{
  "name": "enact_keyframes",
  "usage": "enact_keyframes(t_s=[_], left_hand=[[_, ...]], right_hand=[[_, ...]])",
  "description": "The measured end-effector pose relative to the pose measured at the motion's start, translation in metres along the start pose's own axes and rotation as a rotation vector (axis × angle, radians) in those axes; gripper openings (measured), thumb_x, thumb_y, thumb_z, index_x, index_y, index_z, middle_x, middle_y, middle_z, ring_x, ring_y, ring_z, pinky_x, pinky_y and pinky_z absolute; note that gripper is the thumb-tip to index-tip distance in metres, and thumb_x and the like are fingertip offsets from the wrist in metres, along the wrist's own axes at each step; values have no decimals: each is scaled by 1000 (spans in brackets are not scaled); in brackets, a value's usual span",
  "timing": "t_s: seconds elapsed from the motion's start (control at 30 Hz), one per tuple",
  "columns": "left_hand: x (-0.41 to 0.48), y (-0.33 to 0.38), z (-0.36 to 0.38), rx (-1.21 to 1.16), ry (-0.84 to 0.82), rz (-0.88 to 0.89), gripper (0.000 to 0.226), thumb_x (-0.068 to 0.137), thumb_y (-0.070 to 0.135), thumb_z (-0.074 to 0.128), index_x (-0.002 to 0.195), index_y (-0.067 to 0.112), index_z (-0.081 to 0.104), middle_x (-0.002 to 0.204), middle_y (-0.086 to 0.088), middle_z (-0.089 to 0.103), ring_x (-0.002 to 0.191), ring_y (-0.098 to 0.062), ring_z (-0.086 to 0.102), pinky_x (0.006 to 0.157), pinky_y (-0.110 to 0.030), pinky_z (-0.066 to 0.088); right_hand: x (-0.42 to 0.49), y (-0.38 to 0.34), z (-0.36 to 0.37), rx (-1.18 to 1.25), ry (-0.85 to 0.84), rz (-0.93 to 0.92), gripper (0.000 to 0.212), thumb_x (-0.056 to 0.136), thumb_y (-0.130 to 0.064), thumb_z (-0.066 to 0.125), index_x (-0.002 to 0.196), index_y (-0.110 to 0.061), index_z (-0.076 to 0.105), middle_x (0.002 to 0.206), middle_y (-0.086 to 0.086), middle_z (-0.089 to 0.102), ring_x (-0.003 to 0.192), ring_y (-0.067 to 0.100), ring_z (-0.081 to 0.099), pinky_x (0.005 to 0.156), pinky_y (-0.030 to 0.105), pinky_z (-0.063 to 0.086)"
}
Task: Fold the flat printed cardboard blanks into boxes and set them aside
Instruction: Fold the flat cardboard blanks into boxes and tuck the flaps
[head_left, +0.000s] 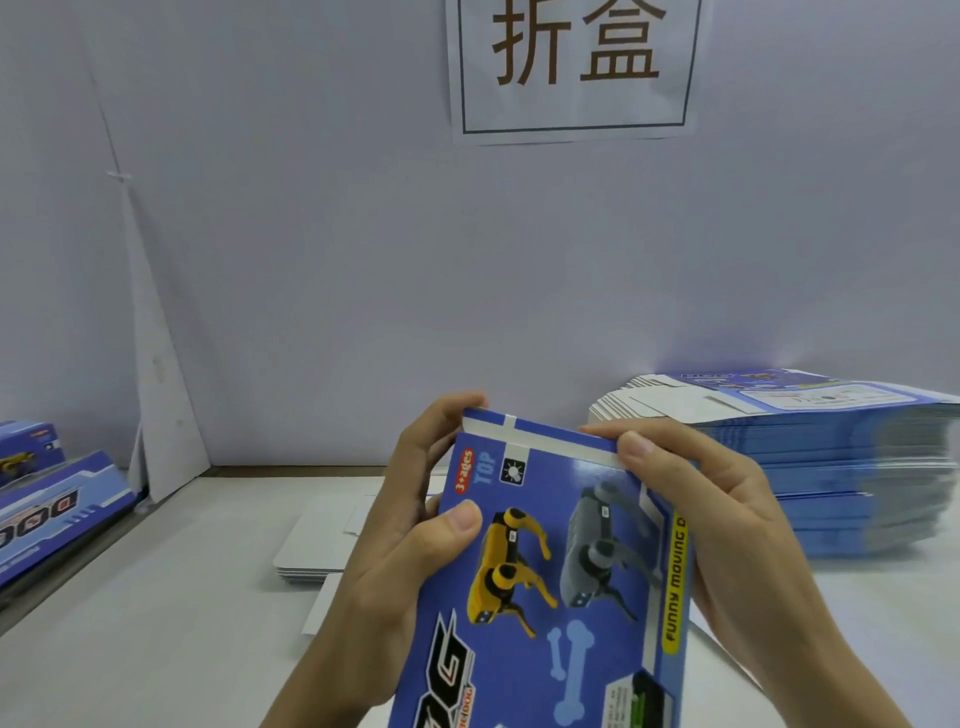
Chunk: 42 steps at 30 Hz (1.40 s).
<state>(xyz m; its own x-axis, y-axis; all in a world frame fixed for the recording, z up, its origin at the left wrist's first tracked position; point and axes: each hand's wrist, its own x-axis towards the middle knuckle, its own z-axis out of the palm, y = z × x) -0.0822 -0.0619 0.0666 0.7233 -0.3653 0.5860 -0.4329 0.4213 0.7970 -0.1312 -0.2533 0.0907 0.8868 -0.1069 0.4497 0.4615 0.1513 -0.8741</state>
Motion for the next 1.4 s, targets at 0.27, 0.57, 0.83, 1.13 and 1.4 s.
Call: enact_keyframes(t_s=[0.27, 0.57, 0.83, 1.13, 1.4], left_hand=[[-2, 4, 10, -9, 113, 40, 24, 82, 24, 65, 101, 38, 63, 121, 8, 62, 98, -23, 70, 66, -28, 58], [-1, 17, 16, -68, 246, 85, 16, 80, 22, 56, 88, 30, 66, 106, 4, 68, 86, -15, 71, 62, -23, 56], [-2, 23, 15, -45, 222, 45, 20, 82, 23, 53, 95, 30, 67, 113, 10, 68, 89, -18, 72, 63, -24, 57], [-1, 22, 15, -17, 255, 41, 18, 81, 22, 52, 88, 28, 68, 114, 10, 67, 89, -13, 72, 61, -21, 56], [-1, 21, 14, -6, 281, 23, 16, 79, 24, 53, 84, 29, 68, 112, 9, 68, 86, -16, 72, 59, -23, 56]], right_hand=[[-2, -1, 0, -157, -107, -130, 22, 75, -29, 74, 96, -26, 77, 99, 2, 75, 86, 24, 74, 62, 28, 59], [-5, 12, 9, -149, 5, -425, 23, 84, -21, 67, 106, -18, 60, 118, -1, 67, 105, 11, 65, 78, 22, 56], [-7, 17, 17, -17, 51, -396, 21, 80, -28, 61, 101, -30, 62, 116, 2, 69, 96, 15, 69, 72, 26, 58], [-6, 15, 18, -42, 100, -415, 14, 85, -32, 66, 86, -19, 60, 113, 3, 70, 103, 19, 68, 69, 23, 58], [-8, 16, 16, -97, 83, -420, 5, 88, -21, 66, 90, -25, 63, 116, 2, 69, 103, 15, 67, 69, 24, 59]])
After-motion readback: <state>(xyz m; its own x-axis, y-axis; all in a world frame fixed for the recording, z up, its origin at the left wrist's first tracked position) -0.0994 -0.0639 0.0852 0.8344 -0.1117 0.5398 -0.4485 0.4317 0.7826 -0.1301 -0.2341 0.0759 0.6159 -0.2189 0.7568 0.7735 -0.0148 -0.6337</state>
